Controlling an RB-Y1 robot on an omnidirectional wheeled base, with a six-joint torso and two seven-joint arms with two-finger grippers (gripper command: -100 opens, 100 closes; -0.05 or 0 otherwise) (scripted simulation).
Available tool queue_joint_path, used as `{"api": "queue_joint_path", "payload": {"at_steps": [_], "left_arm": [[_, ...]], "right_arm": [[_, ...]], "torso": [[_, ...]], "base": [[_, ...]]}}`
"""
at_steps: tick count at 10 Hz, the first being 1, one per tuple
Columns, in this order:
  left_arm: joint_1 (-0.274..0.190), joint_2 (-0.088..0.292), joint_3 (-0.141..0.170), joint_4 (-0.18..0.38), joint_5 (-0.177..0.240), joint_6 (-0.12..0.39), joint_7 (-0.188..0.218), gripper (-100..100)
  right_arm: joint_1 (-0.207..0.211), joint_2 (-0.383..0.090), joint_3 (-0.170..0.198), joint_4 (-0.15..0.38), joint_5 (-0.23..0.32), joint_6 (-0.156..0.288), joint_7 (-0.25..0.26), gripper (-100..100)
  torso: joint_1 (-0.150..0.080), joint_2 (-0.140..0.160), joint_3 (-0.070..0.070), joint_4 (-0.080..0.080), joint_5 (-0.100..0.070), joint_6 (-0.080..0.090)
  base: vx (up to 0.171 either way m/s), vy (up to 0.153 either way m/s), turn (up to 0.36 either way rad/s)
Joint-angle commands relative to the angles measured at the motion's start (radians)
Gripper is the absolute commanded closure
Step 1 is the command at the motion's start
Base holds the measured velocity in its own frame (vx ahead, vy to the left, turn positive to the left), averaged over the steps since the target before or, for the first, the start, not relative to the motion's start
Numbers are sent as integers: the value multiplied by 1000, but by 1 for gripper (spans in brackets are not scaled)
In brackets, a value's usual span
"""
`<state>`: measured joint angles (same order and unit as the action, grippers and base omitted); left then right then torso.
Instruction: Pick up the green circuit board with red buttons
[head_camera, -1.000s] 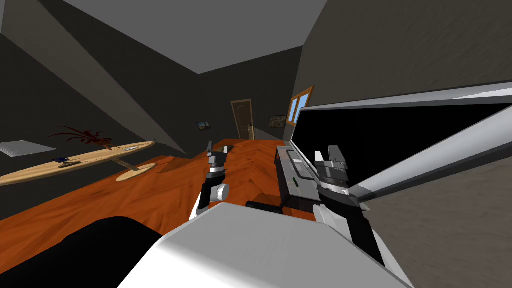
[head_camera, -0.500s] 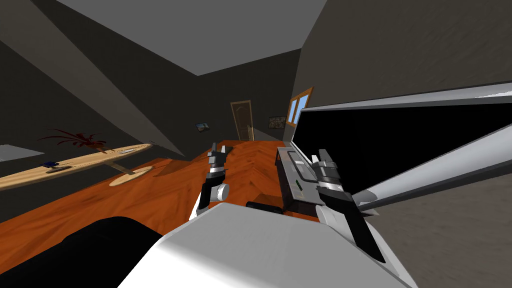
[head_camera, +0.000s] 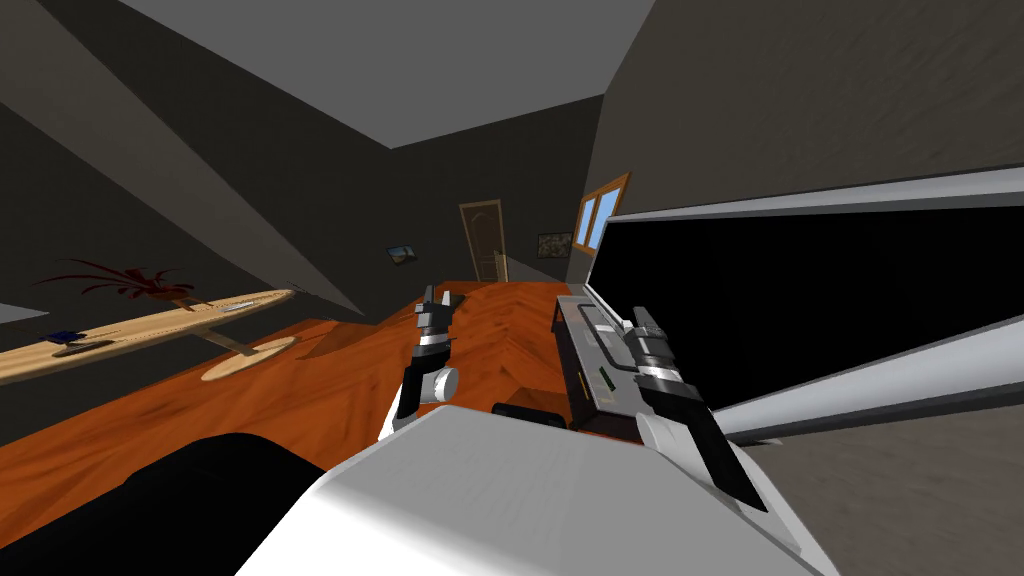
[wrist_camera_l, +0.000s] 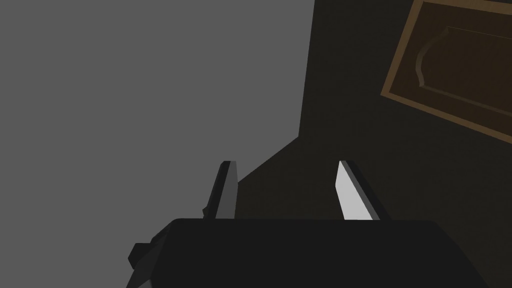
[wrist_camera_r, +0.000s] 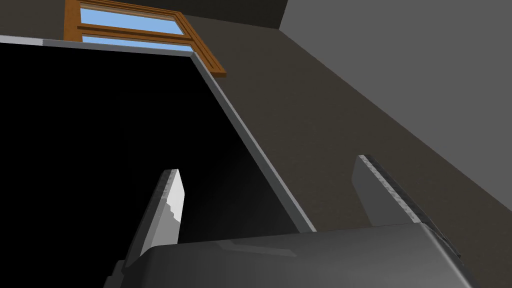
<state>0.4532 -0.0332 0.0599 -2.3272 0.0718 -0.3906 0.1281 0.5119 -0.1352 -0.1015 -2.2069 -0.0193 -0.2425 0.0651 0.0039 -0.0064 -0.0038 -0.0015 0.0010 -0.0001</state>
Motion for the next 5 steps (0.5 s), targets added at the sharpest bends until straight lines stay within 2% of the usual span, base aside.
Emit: {"api": "queue_joint_path", "payload": {"at_steps": [1, 2, 3, 4, 5], "left_arm": [[0, 0, 0, 0, 0, 0, 0, 0], [0, 0, 0, 0, 0, 0, 0, 0], [0, 0, 0, 0, 0, 0, 0, 0], [0, 0, 0, 0, 0, 0, 0, 0], [0, 0, 0, 0, 0, 0, 0, 0]], "right_arm": [[-15, -5, -20, 32, -10, 50, -19, -100], [-15, -5, -20, 32, -10, 56, -19, -100], [-21, -8, -35, 59, -18, 87, -36, -100], [-21, -8, -35, 59, -18, 96, -36, -100], [-28, -10, -52, 87, -27, 137, -53, -100]], "torso": [[0, 0, 0, 0, 0, 0], [1, 0, 0, 0, 0, 0], [0, 2, 1, 0, 0, 0], [0, 2, 1, 0, 0, 0], [-1, 2, 1, 0, 0, 0]], "base": [[87, 80, -14], [55, 63, -19], [61, 59, -25], [60, 51, -18], [78, 61, -24]]}}
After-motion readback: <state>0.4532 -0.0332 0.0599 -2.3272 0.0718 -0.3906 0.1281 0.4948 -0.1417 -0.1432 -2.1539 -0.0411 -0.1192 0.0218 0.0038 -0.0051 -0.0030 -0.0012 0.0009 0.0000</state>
